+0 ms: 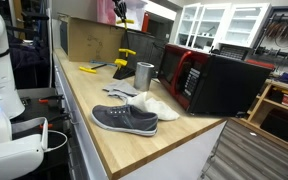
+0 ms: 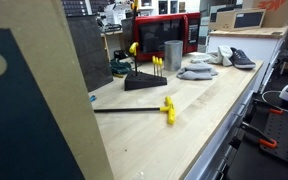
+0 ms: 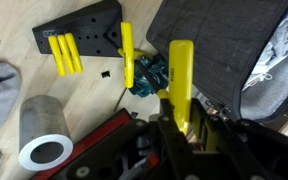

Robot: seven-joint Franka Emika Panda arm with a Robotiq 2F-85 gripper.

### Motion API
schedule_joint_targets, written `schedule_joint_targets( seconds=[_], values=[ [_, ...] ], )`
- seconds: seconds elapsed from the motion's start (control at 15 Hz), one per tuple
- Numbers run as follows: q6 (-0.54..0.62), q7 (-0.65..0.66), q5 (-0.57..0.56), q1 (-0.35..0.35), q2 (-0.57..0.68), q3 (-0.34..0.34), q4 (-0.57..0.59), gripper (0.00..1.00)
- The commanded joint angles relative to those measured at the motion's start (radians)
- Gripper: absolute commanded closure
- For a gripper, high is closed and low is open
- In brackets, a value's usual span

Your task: Put the objects together on the counter

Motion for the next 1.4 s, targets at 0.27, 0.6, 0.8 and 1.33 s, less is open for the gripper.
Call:
schedule_joint_targets(
  seconds=[0.27, 0.6, 0.8, 1.33],
  values=[
    [-0.226, 0.004, -0.166, -0.096, -0.245, 0.118, -0.121, 0.94],
    [-0.386, 0.01, -0.295, -0.142, -0.314, 0.175, -0.222, 0.94],
    [-0.466, 0.017, -0.362, -0.157, -0.311, 0.189, -0.288, 0.94],
    [-0.6, 0.03, -0.595, -0.191, -0.244, 0.158, -0.433, 0.94]
  ],
)
